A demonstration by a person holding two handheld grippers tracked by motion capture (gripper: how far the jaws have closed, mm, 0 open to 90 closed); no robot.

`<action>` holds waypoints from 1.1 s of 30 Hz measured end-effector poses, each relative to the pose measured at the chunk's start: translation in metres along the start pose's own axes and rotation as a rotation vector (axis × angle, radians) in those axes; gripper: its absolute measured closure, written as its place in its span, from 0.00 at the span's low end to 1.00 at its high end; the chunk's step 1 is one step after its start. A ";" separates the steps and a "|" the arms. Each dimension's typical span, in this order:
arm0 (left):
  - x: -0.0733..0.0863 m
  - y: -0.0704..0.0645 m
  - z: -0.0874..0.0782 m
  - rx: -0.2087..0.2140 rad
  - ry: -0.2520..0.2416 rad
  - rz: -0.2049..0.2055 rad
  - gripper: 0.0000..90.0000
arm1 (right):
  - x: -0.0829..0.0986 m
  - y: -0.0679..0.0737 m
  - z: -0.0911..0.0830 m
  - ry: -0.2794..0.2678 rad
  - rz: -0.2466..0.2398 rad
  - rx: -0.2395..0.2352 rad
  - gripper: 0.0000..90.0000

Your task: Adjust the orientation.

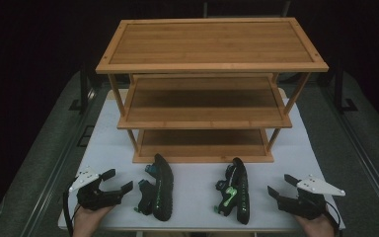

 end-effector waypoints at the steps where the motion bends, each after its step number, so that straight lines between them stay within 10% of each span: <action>1: 0.000 0.000 0.000 -0.002 0.001 0.003 0.11 | 0.000 0.000 0.000 0.001 0.000 0.000 0.28; 20: 0.001 -0.005 -0.005 0.032 0.008 0.028 0.11 | -0.002 0.003 -0.002 0.004 -0.019 0.015 0.28; 33: 0.009 -0.020 0.005 0.052 0.116 0.163 0.17 | -0.003 0.006 -0.003 0.000 -0.030 0.006 0.28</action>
Point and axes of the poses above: each handheld gripper's, and its own axes: z roughly forward along the jaws, x roughly out of its underside, y roughly to its left, the point moved 5 cm from there along z, roughly forward along the jaws, and after that the axes turned 14 degrees about -x, right-handed, at the moved point
